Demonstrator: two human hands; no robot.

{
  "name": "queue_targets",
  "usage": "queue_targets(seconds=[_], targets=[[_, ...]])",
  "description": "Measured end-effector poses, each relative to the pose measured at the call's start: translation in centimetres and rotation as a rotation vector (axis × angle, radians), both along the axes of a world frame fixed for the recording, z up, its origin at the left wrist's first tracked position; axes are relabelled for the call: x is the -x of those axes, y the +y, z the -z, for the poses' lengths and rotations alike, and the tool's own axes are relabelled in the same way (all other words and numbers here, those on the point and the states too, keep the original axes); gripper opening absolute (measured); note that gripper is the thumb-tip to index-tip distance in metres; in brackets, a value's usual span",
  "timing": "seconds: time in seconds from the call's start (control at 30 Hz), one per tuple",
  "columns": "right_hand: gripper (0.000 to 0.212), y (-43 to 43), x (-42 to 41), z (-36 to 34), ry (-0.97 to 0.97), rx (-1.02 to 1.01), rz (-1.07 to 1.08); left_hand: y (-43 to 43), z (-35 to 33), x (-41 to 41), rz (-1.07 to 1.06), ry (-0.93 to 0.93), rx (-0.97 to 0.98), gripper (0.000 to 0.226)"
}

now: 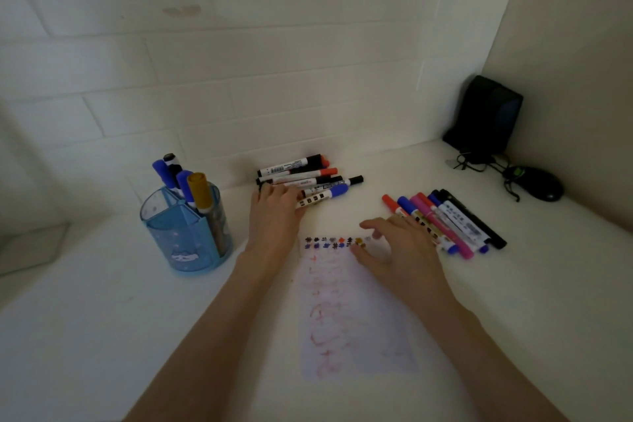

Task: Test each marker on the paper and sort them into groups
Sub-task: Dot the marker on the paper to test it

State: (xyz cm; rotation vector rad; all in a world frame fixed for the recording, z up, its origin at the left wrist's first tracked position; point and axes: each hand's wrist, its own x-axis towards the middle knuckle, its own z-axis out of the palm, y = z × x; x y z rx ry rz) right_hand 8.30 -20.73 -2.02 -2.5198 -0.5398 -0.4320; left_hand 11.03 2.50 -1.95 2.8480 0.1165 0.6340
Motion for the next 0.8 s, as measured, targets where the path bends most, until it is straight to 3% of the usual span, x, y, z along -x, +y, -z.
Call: queue_targets(seconds=[0.07, 0.23, 0.33, 0.5, 0.57, 0.63, 0.7, 0.8], targets=[[0.040, -0.1, 0.0, -0.1, -0.035, -0.026, 0.018, 0.2, 0.2, 0.1, 0.035, -0.013, 0.062, 0.028], [0.048, 0.2, -0.1, -0.2, -0.266, -0.050, -0.085, -0.4, -1.2, 2.0, 0.309, -0.087, 0.497, 0.020], [0.048, 0.9, 0.0, -0.3, -0.368, -0.034, -0.123, -1.6, -2.4, 3.5, 0.445, -0.078, 0.609, 0.017], [0.027, 1.0, 0.2, -0.6, -0.467, -0.087, -0.131, -3.0, -3.1, 5.2, 0.591, -0.051, 0.811, 0.034], [0.019, 0.8, 0.3, -1.1, -0.350, -0.254, -0.121, -2.9, -2.9, 5.4, 0.625, 0.024, 0.825, 0.054], [0.012, 1.0, 0.5, -1.7, -0.112, -0.542, -0.141, -3.1, -2.4, 5.4, 0.622, 0.114, 0.717, 0.057], [0.009, 1.4, 0.7, -2.0, 0.087, -0.772, -0.215, -3.5, -2.0, 5.6, 0.593, 0.141, 0.647, 0.039], [0.008, 1.7, 0.8, -1.7, 0.155, -0.841, -0.255, -3.8, -1.4, 5.7, 0.566, 0.123, 0.596, 0.017]])
